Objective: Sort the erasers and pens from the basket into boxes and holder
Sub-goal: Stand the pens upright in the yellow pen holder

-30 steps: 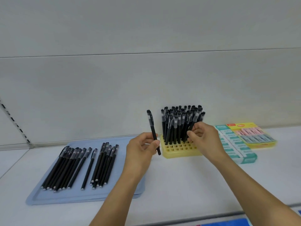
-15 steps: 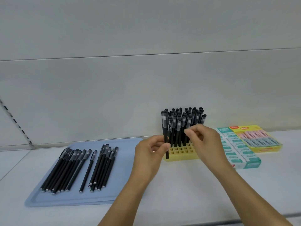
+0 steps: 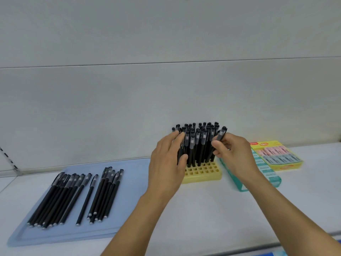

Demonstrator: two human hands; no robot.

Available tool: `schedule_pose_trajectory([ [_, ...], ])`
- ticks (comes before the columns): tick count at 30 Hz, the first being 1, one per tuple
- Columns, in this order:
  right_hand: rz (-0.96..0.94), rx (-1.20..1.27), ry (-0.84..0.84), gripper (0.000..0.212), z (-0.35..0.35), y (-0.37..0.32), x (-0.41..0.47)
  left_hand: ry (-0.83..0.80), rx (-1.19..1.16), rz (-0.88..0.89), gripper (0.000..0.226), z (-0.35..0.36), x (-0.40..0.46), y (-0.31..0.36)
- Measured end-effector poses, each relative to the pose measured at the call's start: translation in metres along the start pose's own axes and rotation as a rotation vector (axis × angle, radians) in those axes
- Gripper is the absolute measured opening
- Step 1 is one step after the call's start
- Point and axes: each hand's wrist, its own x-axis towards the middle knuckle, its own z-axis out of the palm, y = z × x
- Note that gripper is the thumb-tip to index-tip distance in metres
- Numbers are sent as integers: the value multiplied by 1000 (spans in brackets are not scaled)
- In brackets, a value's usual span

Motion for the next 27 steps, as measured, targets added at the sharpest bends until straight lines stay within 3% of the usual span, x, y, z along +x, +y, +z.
schedule_pose_trajectory([
  [12,39,-231,-135,16,20,11,9,-96,-11,-96,45,-6,-24,-17],
  [15,58,-332,14,30,20,2,-4,-109,16,-127,43,-18,-39,-27],
  [18,-4,-113,208,30,35,-23,-38,-68,86,-214,43,-42,-56,-48],
  [21,-107,-129,-29,16,73,-47,-62,1,219,-353,43,-71,-72,-78],
  [24,-169,-343,-403,29,119,-74,-76,-63,349,-551,53,-99,-82,-104],
  [27,-195,-483,-604,47,162,-96,-85,-228,431,-676,66,-115,-84,-120],
])
